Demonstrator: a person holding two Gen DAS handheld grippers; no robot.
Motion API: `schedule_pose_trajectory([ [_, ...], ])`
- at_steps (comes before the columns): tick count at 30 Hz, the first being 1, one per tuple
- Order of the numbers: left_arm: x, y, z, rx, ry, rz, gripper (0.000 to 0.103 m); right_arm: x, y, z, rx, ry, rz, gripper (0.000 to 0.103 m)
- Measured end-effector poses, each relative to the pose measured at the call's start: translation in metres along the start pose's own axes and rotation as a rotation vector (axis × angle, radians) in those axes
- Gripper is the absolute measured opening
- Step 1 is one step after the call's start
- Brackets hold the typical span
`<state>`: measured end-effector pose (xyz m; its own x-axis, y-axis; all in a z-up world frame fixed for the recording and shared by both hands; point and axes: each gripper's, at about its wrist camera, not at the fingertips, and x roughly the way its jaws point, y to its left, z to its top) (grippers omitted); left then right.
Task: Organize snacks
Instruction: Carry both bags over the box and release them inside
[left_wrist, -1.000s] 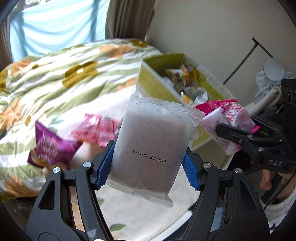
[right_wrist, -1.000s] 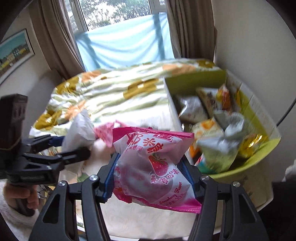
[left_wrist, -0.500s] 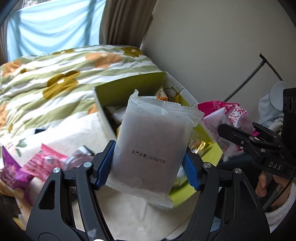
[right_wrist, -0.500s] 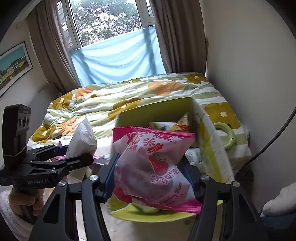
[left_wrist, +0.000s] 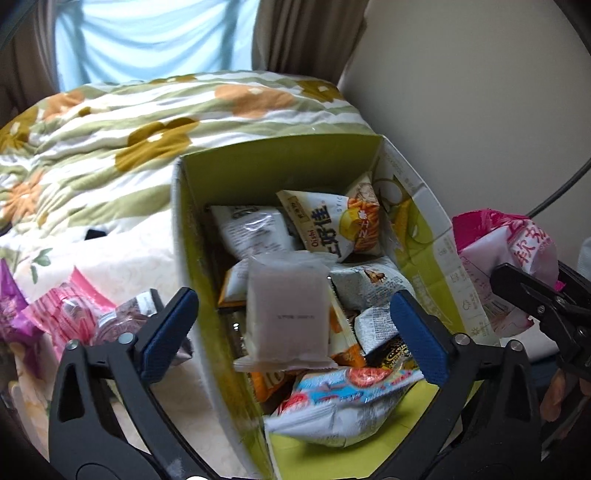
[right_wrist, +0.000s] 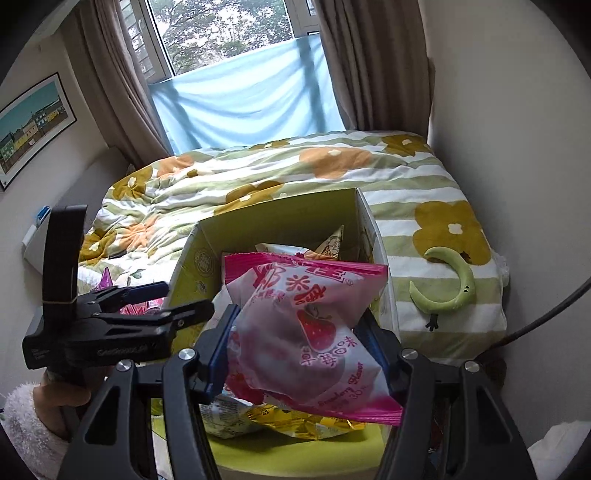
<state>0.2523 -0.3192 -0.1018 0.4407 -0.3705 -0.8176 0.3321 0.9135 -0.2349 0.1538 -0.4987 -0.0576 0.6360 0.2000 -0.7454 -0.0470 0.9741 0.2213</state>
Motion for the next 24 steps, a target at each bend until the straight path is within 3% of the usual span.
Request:
schedule_pose_trajectory([
  [11,-0.037,-0.003,-0.015,0.022,-0.038,0.207,0.103,0.032,-0.01,0.007,-0.017,0.079,0.073,0.057],
  [21,-0.045,0.009,-0.026,-0.007,-0.014,0.279,0.103,0.072,-0.003,0.018,0.01,0.154,0.122,0.059],
  [24,-0.049,0.012,-0.027,-0.023,-0.021,0.275,0.103,0.079,-0.003,0.016,0.029,0.148,0.107,0.064],
])
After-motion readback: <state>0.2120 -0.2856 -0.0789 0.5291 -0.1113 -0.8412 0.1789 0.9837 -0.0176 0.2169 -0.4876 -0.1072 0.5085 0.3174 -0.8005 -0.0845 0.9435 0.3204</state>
